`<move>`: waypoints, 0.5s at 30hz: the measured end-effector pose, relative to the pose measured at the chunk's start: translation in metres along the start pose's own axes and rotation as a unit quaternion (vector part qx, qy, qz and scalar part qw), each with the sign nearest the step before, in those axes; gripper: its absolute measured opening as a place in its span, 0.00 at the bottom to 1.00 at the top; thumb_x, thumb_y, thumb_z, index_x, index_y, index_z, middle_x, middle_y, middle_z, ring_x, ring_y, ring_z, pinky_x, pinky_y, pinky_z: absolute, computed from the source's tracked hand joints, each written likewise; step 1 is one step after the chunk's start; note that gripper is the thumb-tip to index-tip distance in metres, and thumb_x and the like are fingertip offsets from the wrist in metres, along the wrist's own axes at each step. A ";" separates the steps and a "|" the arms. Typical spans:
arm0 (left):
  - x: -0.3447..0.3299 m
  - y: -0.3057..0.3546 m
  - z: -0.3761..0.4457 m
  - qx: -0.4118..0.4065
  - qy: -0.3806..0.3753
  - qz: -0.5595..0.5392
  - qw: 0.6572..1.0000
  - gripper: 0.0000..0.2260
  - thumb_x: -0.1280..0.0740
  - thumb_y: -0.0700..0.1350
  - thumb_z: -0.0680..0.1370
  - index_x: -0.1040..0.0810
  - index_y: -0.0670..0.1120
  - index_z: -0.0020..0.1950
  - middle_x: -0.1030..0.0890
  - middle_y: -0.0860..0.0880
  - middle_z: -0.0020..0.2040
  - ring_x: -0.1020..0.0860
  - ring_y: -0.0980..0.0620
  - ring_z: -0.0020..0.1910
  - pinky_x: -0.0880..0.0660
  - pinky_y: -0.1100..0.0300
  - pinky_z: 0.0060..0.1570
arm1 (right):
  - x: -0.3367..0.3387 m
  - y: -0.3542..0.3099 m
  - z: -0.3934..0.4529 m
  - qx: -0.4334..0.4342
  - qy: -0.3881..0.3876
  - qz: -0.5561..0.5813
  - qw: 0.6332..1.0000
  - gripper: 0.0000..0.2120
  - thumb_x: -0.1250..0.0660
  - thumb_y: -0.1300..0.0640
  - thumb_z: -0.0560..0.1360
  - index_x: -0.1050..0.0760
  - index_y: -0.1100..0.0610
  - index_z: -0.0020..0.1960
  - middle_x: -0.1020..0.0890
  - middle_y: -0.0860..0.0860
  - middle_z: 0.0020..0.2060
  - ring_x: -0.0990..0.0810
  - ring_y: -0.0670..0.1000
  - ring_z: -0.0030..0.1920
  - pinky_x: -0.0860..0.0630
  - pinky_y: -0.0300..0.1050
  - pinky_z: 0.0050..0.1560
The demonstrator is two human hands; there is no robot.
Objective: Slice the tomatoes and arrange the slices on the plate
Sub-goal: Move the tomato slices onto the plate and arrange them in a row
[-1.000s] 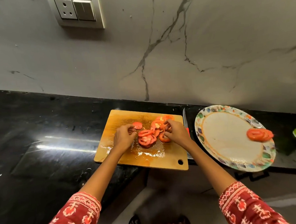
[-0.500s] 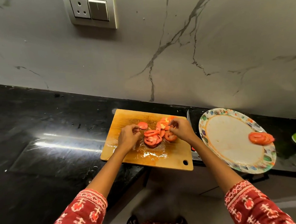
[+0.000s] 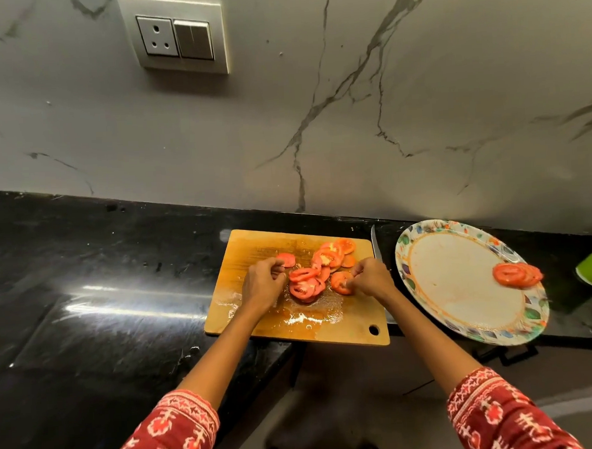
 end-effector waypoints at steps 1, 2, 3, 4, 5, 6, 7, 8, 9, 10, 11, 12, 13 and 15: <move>-0.001 0.004 0.000 -0.006 -0.002 0.001 1.000 0.14 0.32 0.38 0.74 0.23 0.43 0.60 0.19 0.46 0.52 0.22 0.53 0.48 0.25 0.65 0.46 | 0.000 0.001 -0.001 -0.004 -0.005 0.027 1.000 0.11 0.24 0.58 0.67 0.24 0.58 0.44 0.22 0.52 0.42 0.22 0.52 0.46 0.22 0.52 0.49; -0.001 0.009 0.000 -0.011 -0.003 -0.002 1.000 0.14 0.32 0.38 0.74 0.23 0.43 0.60 0.19 0.46 0.53 0.22 0.53 0.49 0.26 0.66 0.46 | 0.002 0.003 -0.002 -0.008 -0.008 0.051 0.999 0.12 0.24 0.59 0.66 0.25 0.58 0.44 0.22 0.52 0.42 0.21 0.53 0.45 0.21 0.52 0.49; -0.001 0.013 0.000 -0.014 -0.003 -0.007 1.000 0.14 0.32 0.38 0.75 0.23 0.43 0.60 0.20 0.46 0.54 0.22 0.52 0.50 0.27 0.66 0.46 | 0.005 0.004 -0.003 -0.010 -0.010 0.075 0.997 0.11 0.24 0.59 0.66 0.26 0.58 0.43 0.22 0.52 0.41 0.21 0.52 0.44 0.20 0.50 0.46; -0.002 0.016 0.001 -0.016 -0.003 -0.012 1.000 0.14 0.33 0.38 0.75 0.23 0.43 0.60 0.20 0.46 0.54 0.22 0.52 0.51 0.27 0.66 0.47 | 0.008 0.003 -0.006 -0.008 -0.011 0.101 0.995 0.11 0.25 0.61 0.68 0.27 0.57 0.41 0.23 0.52 0.40 0.20 0.50 0.41 0.19 0.46 0.41; -0.002 0.018 0.002 -0.017 -0.003 -0.016 1.000 0.13 0.33 0.38 0.75 0.23 0.43 0.59 0.20 0.46 0.54 0.22 0.52 0.51 0.26 0.65 0.48 | 0.012 0.001 -0.007 -0.002 -0.014 0.125 0.992 0.10 0.27 0.64 0.69 0.29 0.57 0.40 0.23 0.52 0.39 0.20 0.48 0.37 0.21 0.40 0.34; -0.004 0.020 0.003 -0.018 -0.006 -0.019 1.000 0.13 0.33 0.38 0.75 0.23 0.43 0.59 0.20 0.46 0.54 0.22 0.52 0.51 0.26 0.64 0.48 | 0.017 -0.001 -0.009 0.012 -0.013 0.141 0.990 0.11 0.29 0.66 0.71 0.30 0.56 0.39 0.23 0.52 0.39 0.21 0.47 0.35 0.23 0.36 0.30; -0.005 0.022 0.004 -0.018 -0.011 -0.021 1.000 0.14 0.32 0.38 0.75 0.23 0.43 0.60 0.20 0.45 0.54 0.22 0.52 0.51 0.25 0.63 0.49 | 0.022 -0.003 -0.010 0.029 -0.011 0.154 0.988 0.11 0.31 0.68 0.72 0.30 0.56 0.39 0.23 0.53 0.40 0.21 0.47 0.35 0.23 0.34 0.29; -0.008 0.026 0.005 -0.019 -0.020 -0.027 0.999 0.14 0.32 0.38 0.74 0.24 0.42 0.60 0.20 0.45 0.54 0.22 0.52 0.52 0.25 0.63 0.49 | 0.027 -0.005 -0.011 0.045 -0.015 0.170 0.984 0.11 0.32 0.69 0.72 0.29 0.56 0.40 0.22 0.55 0.42 0.21 0.47 0.36 0.23 0.34 0.30; -0.011 0.030 0.005 -0.022 -0.032 -0.038 0.999 0.15 0.32 0.39 0.74 0.24 0.42 0.61 0.20 0.46 0.53 0.22 0.52 0.52 0.25 0.64 0.48 | 0.031 -0.009 -0.012 0.060 -0.025 0.191 0.979 0.10 0.32 0.69 0.72 0.29 0.56 0.42 0.22 0.56 0.42 0.20 0.48 0.38 0.22 0.35 0.31; -0.014 0.035 0.005 -0.029 -0.047 -0.053 0.997 0.16 0.31 0.40 0.74 0.25 0.42 0.61 0.20 0.47 0.53 0.22 0.52 0.52 0.25 0.65 0.47 | 0.033 -0.012 -0.013 0.069 -0.043 0.212 0.974 0.09 0.32 0.69 0.72 0.28 0.57 0.44 0.22 0.56 0.42 0.20 0.49 0.39 0.21 0.36 0.33; -0.019 0.042 0.004 -0.039 -0.065 -0.067 0.995 0.17 0.31 0.41 0.74 0.25 0.42 0.62 0.20 0.48 0.53 0.23 0.53 0.51 0.26 0.67 0.46 | 0.035 -0.015 -0.014 0.075 -0.063 0.236 0.967 0.09 0.32 0.69 0.72 0.28 0.57 0.45 0.21 0.56 0.42 0.19 0.49 0.40 0.20 0.37 0.34; -0.022 0.048 0.002 -0.048 -0.085 -0.078 0.992 0.17 0.31 0.42 0.74 0.25 0.43 0.62 0.21 0.49 0.52 0.23 0.55 0.51 0.27 0.69 0.44 | 0.036 -0.019 -0.016 0.080 -0.083 0.254 0.960 0.09 0.32 0.69 0.72 0.28 0.57 0.46 0.21 0.56 0.42 0.19 0.49 0.40 0.20 0.37 0.34; -0.026 0.055 0.001 -0.056 -0.103 -0.085 0.990 0.17 0.31 0.42 0.74 0.26 0.44 0.63 0.22 0.50 0.53 0.24 0.55 0.52 0.28 0.70 0.44 | 0.037 -0.024 -0.019 0.088 -0.104 0.268 0.954 0.10 0.32 0.69 0.72 0.28 0.57 0.47 0.21 0.56 0.43 0.19 0.50 0.41 0.20 0.37 0.34; -0.033 0.061 -0.001 -0.067 -0.123 -0.096 0.985 0.17 0.33 0.40 0.75 0.26 0.44 0.64 0.22 0.50 0.55 0.24 0.54 0.55 0.28 0.68 0.48 | 0.037 -0.032 -0.024 0.110 -0.148 0.274 0.944 0.10 0.32 0.68 0.73 0.28 0.56 0.48 0.22 0.57 0.46 0.19 0.51 0.44 0.21 0.36 0.35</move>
Point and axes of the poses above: each hand's wrist, its own z-axis towards the middle knuckle, its own x-axis out of the back of the hand, y = z × x, the point moved 6 cm from there along z, towards the middle knuckle
